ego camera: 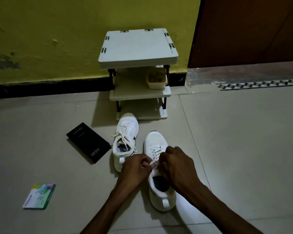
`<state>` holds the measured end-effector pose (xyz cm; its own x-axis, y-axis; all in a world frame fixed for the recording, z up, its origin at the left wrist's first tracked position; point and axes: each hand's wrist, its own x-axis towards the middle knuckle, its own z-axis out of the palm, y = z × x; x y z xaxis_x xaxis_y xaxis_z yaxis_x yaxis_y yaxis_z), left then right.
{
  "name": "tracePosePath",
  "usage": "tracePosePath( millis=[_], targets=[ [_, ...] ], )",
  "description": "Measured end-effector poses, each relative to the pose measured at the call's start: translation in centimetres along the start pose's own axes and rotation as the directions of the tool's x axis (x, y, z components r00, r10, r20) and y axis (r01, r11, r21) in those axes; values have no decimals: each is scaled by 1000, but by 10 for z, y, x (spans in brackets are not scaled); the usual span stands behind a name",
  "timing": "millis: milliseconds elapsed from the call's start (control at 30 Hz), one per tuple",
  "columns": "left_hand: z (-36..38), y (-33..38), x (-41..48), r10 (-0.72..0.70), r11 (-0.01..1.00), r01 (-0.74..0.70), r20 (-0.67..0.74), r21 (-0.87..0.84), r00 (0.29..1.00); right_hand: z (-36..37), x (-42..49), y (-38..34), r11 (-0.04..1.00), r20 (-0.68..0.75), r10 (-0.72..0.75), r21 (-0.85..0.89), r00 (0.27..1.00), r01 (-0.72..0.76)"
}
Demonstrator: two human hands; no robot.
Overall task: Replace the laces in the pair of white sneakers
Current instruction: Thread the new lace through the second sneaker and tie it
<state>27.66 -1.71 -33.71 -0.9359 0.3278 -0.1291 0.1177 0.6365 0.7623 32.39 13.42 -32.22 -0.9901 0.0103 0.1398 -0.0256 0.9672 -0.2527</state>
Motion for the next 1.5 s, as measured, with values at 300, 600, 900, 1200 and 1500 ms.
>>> tracePosePath(
  millis=[300,600,900,1200,1500],
  targets=[
    [-6,-8,4,-51,986,66,101,-152,994,16,2,3,1000,-33,-24,-4,999,24],
    [0,-11,6,-58,996,61,39,-70,998,23,-5,-8,998,-128,16,-61,992,-24],
    [-3,-15,10,-20,999,24,96,-35,995,30,-5,-4,1000,-123,19,-20,992,-22],
    [0,-6,10,0,996,-4,52,93,999,29,-4,-6,997,-129,-24,-71,991,15],
    [5,2,2,76,981,-67,-42,182,996,30,-7,-9,997,-93,65,53,994,-60]
  ],
)
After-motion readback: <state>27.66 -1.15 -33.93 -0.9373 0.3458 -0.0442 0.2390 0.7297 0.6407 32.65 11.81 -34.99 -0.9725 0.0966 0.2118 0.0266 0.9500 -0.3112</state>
